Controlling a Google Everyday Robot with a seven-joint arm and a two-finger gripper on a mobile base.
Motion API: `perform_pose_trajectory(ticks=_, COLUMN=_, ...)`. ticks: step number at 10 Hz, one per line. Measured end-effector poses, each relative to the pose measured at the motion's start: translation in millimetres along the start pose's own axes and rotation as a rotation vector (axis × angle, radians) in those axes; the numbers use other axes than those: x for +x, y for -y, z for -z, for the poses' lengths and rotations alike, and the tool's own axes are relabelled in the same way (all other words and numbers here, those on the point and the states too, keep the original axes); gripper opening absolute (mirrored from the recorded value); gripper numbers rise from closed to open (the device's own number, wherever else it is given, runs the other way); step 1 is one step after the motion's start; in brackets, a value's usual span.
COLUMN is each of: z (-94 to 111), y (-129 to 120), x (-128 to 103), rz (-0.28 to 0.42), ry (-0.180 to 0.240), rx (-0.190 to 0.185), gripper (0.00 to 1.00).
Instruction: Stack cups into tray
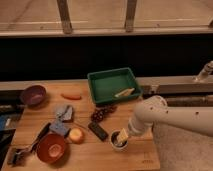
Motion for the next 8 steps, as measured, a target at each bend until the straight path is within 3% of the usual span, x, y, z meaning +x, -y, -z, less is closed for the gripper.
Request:
perform_pose_trajectory(ticks=2, z=-8, y=6, x=-3, rz=-0.014, ry=0.011, rx=-0.011, gripper=0.66)
perform_pose_trajectory(ticks=5, z=-21, y=2, x=-5, rz=-0.009, ry=0.016, rx=-0.045, gripper=0.38)
perform_pose_trajectory(ticks=8, z=-20, y=-8, x=-2, rz=0.006, ry=0.019, rx=-0.058, gripper=0.09)
